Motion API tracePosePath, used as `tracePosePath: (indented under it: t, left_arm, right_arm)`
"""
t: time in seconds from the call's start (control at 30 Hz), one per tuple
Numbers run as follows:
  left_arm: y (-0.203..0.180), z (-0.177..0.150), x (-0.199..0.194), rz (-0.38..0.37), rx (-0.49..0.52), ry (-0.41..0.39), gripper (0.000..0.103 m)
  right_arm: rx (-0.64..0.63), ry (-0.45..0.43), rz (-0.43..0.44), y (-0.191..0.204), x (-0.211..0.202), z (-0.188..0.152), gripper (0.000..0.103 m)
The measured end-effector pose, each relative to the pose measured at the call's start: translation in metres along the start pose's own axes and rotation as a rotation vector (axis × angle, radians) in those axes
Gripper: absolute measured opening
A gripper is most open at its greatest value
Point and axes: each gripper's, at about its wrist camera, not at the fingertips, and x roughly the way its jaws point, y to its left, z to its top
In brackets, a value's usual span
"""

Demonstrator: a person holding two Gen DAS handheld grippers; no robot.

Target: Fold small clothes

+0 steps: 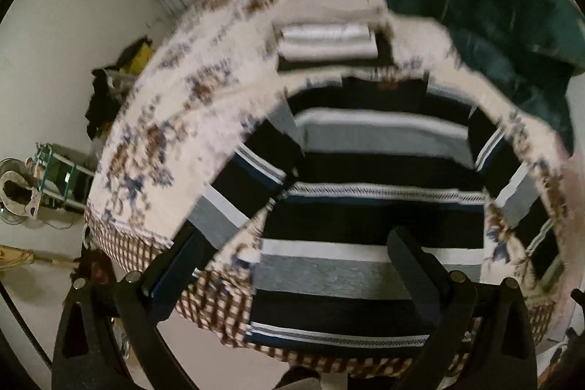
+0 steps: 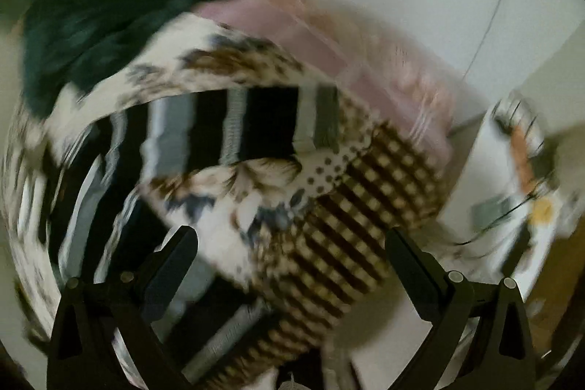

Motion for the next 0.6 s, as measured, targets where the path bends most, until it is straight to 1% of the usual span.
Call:
tracePosePath:
  t: [0.03, 0.1, 0.13, 0.23, 0.3, 0.37, 0.43, 0.47, 0.5, 0.57, 0.6]
  left_arm:
    - [-0.010, 0.002, 0.013, 0.012, 0.014, 0.027, 0.103]
    - [-0.029, 0.005, 0.039, 0.038, 0.042, 0.073, 0.103]
    - [-0.039, 0.007, 0.050, 0.058, 0.052, 0.091, 0.103]
    - [-0.056, 0.012, 0.077, 0.085, 0.056, 0.126, 0.103]
    - [-0.068, 0.017, 0.096, 0.101, 0.049, 0.155, 0.103]
    - [-0.075, 0.022, 0.110, 0.111, 0.040, 0.174, 0.103]
    - [-0.080, 0.026, 0.120, 0.127, 0.038, 0.189, 0.103]
    - [-0.082, 0.028, 0.125, 0.130, 0.031, 0.197, 0.103]
    - [-0.082, 0.030, 0.128, 0.130, 0.024, 0.199, 0.103]
    - [-0.080, 0.033, 0.132, 0.126, 0.011, 0.197, 0.103]
    - [-0.078, 0.034, 0.132, 0.122, 0.006, 0.195, 0.103]
  right_arm:
    - [0.047, 0.032, -0.006, -0.009, 0.030, 0.011, 0.103]
    - [0.152, 0.090, 0.012, -0.027, 0.075, 0.027, 0.103]
    - [0.237, 0.115, 0.013, -0.041, 0.098, 0.035, 0.103]
    - [0.433, 0.164, 0.049, -0.071, 0.152, 0.046, 0.102]
    - [0.522, 0.185, 0.067, -0.084, 0.177, 0.046, 0.096]
    - [0.611, 0.181, 0.105, -0.095, 0.196, 0.044, 0.093]
    - [0.676, 0.115, 0.131, -0.100, 0.199, 0.040, 0.086]
    - [0.681, 0.081, 0.129, -0.099, 0.197, 0.037, 0.070]
    - [0.672, 0.066, 0.125, -0.096, 0.196, 0.036, 0.042]
    - [0.606, 0.036, 0.122, -0.081, 0.191, 0.033, 0.015]
    - [0.562, 0.023, 0.104, -0.070, 0.187, 0.031, 0.013]
